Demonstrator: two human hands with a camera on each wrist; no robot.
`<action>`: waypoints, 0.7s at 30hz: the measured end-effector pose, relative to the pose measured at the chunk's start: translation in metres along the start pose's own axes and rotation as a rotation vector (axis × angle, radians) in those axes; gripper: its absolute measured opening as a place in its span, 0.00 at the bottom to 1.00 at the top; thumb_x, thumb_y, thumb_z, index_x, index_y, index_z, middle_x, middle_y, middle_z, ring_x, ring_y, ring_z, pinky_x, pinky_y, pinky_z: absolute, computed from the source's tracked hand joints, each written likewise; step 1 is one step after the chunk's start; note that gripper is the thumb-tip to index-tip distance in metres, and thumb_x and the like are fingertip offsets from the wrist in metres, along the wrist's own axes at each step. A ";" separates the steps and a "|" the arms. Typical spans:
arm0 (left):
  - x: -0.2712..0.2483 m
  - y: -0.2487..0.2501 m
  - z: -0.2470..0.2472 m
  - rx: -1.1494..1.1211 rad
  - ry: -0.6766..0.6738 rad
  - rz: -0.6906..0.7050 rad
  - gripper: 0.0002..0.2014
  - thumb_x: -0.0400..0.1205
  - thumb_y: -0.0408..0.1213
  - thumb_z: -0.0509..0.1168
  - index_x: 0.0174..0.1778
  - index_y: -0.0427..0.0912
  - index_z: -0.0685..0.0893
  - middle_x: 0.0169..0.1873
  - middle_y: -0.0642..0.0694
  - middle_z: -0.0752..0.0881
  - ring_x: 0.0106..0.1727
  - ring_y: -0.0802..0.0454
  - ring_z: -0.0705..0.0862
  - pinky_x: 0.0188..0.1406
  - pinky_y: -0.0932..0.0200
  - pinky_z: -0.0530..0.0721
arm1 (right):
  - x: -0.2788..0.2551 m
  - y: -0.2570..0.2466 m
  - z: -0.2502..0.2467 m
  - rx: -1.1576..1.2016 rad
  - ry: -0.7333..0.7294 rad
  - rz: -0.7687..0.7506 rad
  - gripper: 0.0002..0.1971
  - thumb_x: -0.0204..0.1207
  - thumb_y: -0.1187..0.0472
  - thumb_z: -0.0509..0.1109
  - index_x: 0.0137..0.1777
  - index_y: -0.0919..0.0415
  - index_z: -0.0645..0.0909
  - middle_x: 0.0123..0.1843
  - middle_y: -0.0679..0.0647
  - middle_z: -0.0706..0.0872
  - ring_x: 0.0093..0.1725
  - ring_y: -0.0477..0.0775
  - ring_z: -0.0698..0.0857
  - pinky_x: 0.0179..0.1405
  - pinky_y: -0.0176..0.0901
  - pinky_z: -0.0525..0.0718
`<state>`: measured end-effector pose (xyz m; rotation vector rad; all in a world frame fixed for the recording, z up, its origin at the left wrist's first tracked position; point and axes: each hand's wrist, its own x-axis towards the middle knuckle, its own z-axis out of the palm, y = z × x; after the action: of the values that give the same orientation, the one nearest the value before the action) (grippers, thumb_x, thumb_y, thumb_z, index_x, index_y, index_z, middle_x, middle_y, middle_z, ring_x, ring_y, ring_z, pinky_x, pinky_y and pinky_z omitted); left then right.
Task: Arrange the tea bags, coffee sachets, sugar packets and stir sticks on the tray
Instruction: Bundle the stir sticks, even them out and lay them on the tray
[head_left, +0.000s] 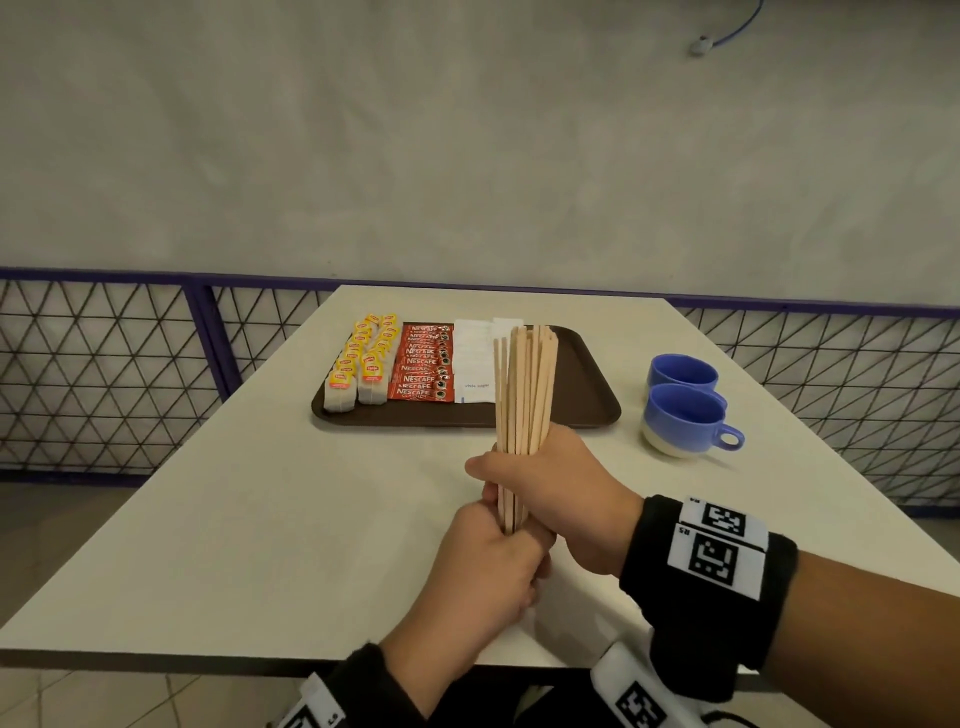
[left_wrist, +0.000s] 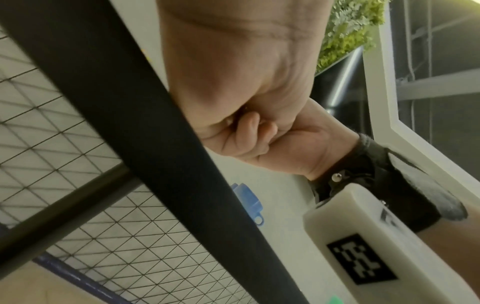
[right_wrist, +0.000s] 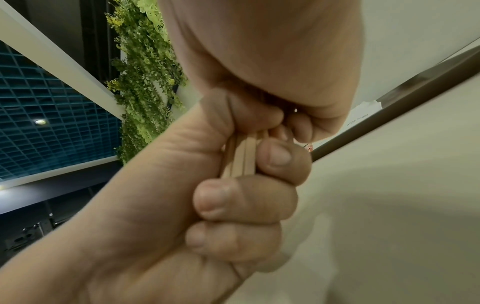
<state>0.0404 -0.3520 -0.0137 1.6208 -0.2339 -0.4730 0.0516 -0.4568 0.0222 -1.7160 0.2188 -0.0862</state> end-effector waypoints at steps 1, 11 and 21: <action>0.002 0.002 -0.002 0.031 0.007 0.008 0.04 0.84 0.35 0.64 0.46 0.39 0.83 0.23 0.47 0.81 0.19 0.53 0.72 0.20 0.63 0.70 | -0.001 -0.002 0.001 0.021 0.012 -0.022 0.13 0.76 0.63 0.78 0.55 0.65 0.79 0.40 0.62 0.85 0.31 0.46 0.87 0.31 0.32 0.84; 0.035 0.044 -0.027 0.810 0.126 0.314 0.11 0.83 0.46 0.66 0.56 0.47 0.87 0.31 0.57 0.80 0.30 0.61 0.79 0.24 0.71 0.70 | 0.010 -0.023 0.001 0.031 0.134 0.126 0.32 0.67 0.44 0.80 0.69 0.53 0.77 0.48 0.53 0.86 0.33 0.48 0.80 0.19 0.34 0.73; 0.064 0.086 -0.015 1.362 0.298 0.652 0.12 0.85 0.36 0.64 0.64 0.42 0.82 0.43 0.47 0.83 0.40 0.48 0.83 0.39 0.53 0.85 | 0.032 -0.066 -0.017 0.238 0.232 0.168 0.25 0.82 0.58 0.73 0.76 0.60 0.71 0.48 0.57 0.86 0.46 0.55 0.85 0.51 0.53 0.90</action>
<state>0.1146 -0.3756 0.0613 2.6993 -0.9566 0.5999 0.0865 -0.4703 0.0875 -1.4437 0.5038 -0.1809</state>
